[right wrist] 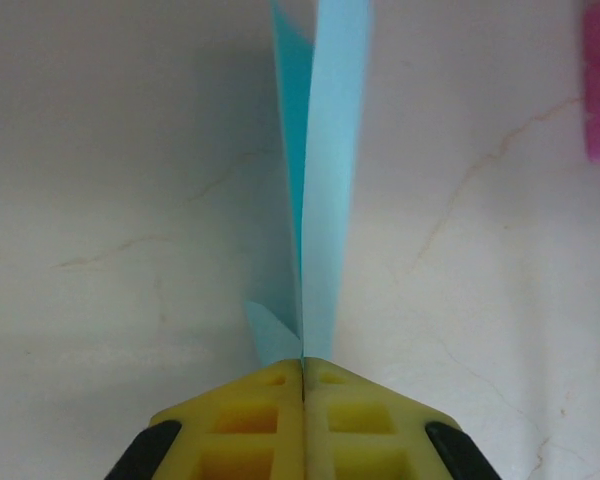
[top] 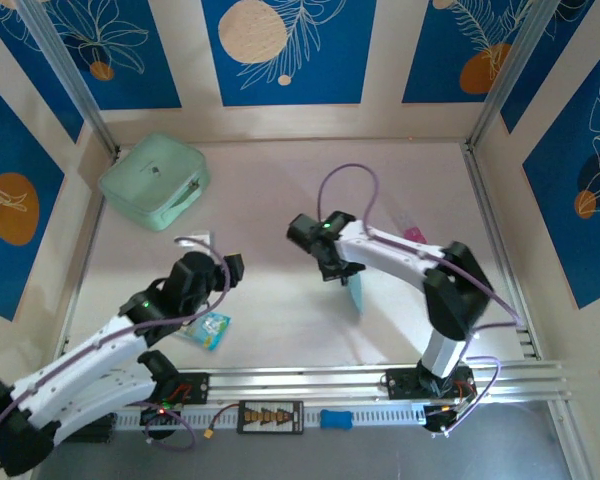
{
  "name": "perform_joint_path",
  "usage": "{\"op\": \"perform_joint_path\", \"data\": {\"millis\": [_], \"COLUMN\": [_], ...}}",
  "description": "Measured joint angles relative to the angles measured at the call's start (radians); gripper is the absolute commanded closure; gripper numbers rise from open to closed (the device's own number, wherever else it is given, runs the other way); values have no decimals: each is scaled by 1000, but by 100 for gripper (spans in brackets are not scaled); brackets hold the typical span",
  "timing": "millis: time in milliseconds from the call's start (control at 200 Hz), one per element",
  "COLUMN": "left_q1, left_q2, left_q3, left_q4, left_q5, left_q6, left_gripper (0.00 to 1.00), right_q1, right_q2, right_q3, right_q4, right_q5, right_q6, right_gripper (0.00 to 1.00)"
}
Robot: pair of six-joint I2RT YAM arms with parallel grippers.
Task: Fold a paper plane with a square sheet of paper (pick it up from the middle)
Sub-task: Turn over the paper at the center of the table.
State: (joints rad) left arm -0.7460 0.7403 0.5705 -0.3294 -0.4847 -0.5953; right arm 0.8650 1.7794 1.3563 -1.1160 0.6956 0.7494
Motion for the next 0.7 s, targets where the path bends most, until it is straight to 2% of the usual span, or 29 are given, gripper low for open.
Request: {"op": "perform_joint_path", "data": {"millis": [135,220,335,445,530,700], "left_q1": [3,6,10,11,14,18], "left_q2": [-72,-73,-43,9,50,202], "left_q3": [-18,-18,-18,-18,-15,34], "left_q4": [-29,-40,-43,-41,-25,33], "left_q5": [-72,-90,-74,-16,49,222], "left_q6": [-3,-1,7,27,34,45], "left_gripper": [12,11,12,13,15,18], "right_q1": [76,111,129,112,81,-71], "right_q2": [169,237,260,210,81,-247], "right_q3": [134,198,222,173,43,-287], "right_q4": [-8,30,93,192,311,562], "right_q5": [-33,-99,-191,-289,-367,-545], "right_q6": [22,25,13,4,2,51], "right_gripper": [85,80,62,57,58,77]}}
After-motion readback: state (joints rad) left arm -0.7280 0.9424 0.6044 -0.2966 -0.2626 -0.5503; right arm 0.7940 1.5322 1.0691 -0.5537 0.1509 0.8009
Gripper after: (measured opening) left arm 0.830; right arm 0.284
